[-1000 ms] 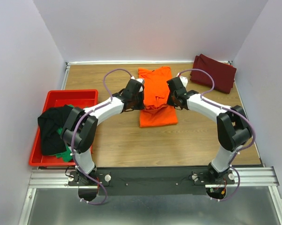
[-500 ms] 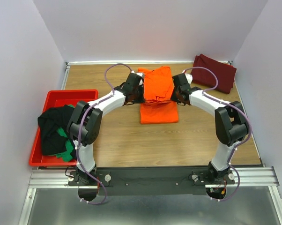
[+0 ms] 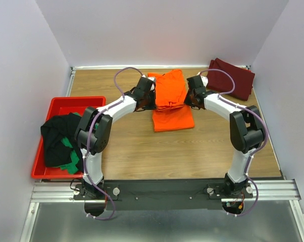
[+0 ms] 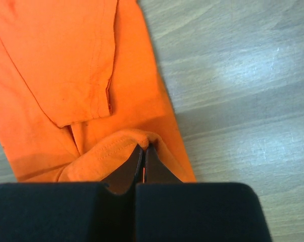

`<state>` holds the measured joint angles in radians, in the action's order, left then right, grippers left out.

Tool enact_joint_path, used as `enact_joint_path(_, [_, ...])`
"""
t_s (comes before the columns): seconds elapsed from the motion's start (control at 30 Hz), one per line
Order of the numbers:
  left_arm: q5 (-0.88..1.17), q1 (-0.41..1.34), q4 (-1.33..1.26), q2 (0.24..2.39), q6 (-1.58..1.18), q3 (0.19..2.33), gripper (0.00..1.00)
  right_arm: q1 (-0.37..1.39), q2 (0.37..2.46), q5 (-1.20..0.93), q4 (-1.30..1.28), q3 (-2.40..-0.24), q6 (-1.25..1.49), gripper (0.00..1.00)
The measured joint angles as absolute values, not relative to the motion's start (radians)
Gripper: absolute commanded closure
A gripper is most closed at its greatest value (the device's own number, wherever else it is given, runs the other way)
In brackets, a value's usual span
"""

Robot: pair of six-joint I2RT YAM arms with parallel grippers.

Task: Fold and stack the t-shirts
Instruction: Fold the tshirt

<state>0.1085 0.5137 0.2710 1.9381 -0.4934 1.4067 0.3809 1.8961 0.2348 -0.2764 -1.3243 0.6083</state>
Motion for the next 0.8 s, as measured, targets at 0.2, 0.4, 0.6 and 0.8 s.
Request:
enact_joint_path(0.2, [0.110,0.498,0.273,1.949,-0.492,1.422,0.55,0.360,1.921,0.214,-0.276,-1.362,0.605,0.61])
enact_joint_path(0.4, [0.110,0.472,0.261,1.948,-0.488,1.452,0.45,0.344,1.933,0.195,-0.270,-1.416,0.580,0.27])
enact_joint_path(0.6, [0.109,0.457,0.257,1.896,-0.486,1.428,0.80,0.338,1.908,0.187,-0.259,-1.420,0.566,0.31])
enact_joint_path(0.8, [0.109,0.478,0.242,1.850,-0.502,1.377,1.00,0.339,1.830,0.154,-0.244,-1.335,0.556,0.37])
